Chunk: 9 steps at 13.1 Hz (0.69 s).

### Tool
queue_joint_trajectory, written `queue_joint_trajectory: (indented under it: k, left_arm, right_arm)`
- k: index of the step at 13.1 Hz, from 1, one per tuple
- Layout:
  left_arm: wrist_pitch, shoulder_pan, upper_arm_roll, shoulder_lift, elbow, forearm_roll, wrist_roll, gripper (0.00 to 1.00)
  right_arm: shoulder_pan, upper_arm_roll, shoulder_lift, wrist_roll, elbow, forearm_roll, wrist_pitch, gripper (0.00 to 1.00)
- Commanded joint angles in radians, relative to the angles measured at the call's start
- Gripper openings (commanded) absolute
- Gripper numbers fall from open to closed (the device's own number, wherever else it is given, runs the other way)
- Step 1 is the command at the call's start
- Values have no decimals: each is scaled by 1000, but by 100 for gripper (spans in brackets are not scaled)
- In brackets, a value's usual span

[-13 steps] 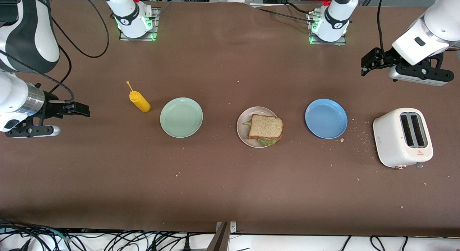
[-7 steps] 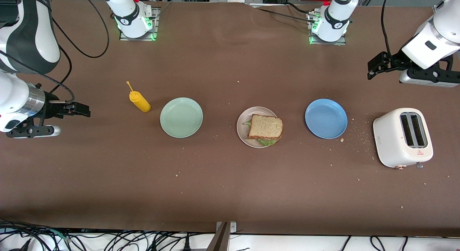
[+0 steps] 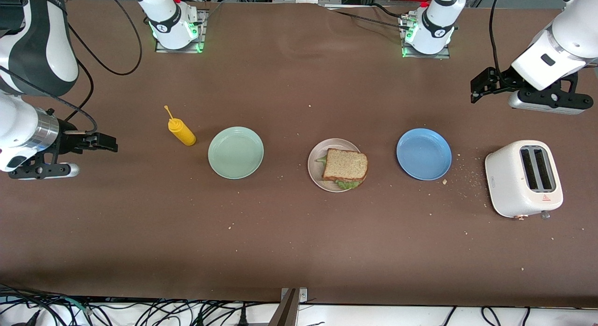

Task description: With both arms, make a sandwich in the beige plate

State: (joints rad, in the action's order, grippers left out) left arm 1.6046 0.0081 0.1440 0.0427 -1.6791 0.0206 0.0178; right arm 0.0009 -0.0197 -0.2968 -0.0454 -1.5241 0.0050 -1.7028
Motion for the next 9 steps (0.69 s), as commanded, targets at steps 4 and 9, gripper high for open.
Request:
queue_joint_trajectory:
  k: [4, 9]
  left_arm:
    - [1, -13, -15, -12, 7, -11, 10, 100]
    - [-5, -11, -12, -27, 24, -11, 11, 100]
  right_arm:
    - [-10, -14, 8, 12, -16, -8, -15, 99]
    - [-12, -12, 8, 12, -16, -8, -18, 99]
